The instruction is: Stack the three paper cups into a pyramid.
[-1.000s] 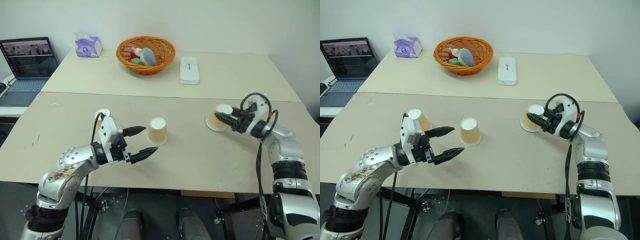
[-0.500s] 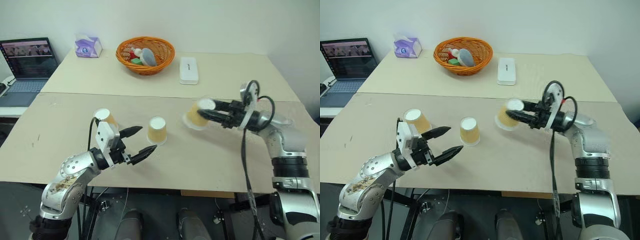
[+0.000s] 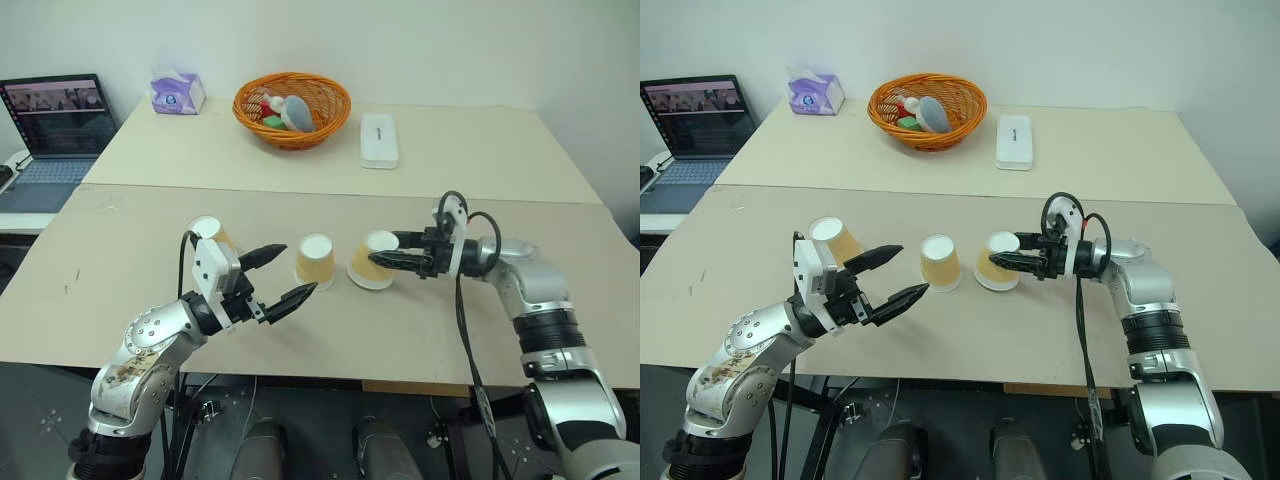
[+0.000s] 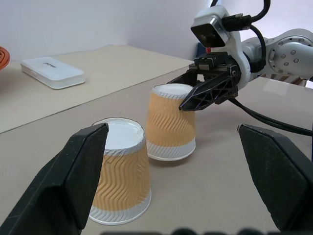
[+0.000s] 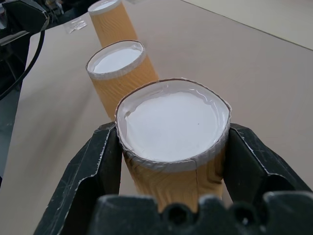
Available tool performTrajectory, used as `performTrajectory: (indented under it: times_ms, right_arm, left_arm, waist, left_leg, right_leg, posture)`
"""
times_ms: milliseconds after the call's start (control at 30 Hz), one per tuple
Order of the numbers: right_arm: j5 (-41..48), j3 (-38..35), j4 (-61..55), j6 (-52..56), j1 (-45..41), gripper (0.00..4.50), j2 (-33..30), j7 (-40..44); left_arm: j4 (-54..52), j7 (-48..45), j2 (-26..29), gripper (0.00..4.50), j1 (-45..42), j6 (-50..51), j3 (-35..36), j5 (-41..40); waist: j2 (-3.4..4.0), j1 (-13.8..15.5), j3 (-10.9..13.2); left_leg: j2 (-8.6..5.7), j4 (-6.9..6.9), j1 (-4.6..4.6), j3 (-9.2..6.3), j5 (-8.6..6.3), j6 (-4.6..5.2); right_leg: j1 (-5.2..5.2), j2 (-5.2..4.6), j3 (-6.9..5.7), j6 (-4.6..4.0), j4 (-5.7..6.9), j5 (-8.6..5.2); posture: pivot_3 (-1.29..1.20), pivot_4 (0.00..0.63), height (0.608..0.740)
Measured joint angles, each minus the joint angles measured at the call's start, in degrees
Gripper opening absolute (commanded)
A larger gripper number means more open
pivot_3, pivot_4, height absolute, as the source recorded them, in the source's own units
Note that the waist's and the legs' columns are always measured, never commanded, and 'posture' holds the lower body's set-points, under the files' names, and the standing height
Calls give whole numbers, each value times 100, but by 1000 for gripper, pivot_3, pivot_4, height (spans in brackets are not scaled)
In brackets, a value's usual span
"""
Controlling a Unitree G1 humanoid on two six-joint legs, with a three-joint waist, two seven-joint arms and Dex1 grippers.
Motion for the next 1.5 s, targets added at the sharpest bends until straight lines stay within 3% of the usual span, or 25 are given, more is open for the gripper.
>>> performTrajectory:
  times_ms: [600,633,733,1100,1500]
  right_arm:
    - [-213,119,193,-72,-147,2621,238,68]
    - [-214,120,196,-86,-147,3609,246,69]
    - [-246,119,224,-163,-149,4479,275,58]
    - [-365,97,426,-244,-152,4479,260,40]
    - [825,-731,-736,1045,586,4479,-928,841]
  left_arm:
    - [-2,134,-19,4500,-10,18,0,-20]
    - [-3,140,-19,4500,-21,20,0,-27]
    - [-3,169,-20,4500,-51,20,1,-53]
    - [-2,249,-49,4500,-64,23,2,-85]
    - [266,365,-232,4500,-410,219,118,-359]
  waist:
    - [0,5,0]
    - [0,5,0]
    - [0,5,0]
    - [0,4,0]
    - [0,14,0]
  left_leg:
    - [-1,1,0,0,0,0]
    - [-1,1,0,0,0,0]
    - [-1,1,0,-1,0,0]
    - [-1,1,0,-1,0,0]
    - [-1,1,-1,-5,0,0]
  right_leg:
    - [0,-1,-1,0,3,0]
    - [0,-1,-1,0,3,0]
    - [0,-2,-1,0,3,0]
    - [-1,-2,-1,0,3,0]
    - [5,-2,-6,0,-4,0]
  posture:
    - [0,150,675]
    - [0,150,675]
    - [0,150,675]
    - [0,150,675]
    - [0,150,675]
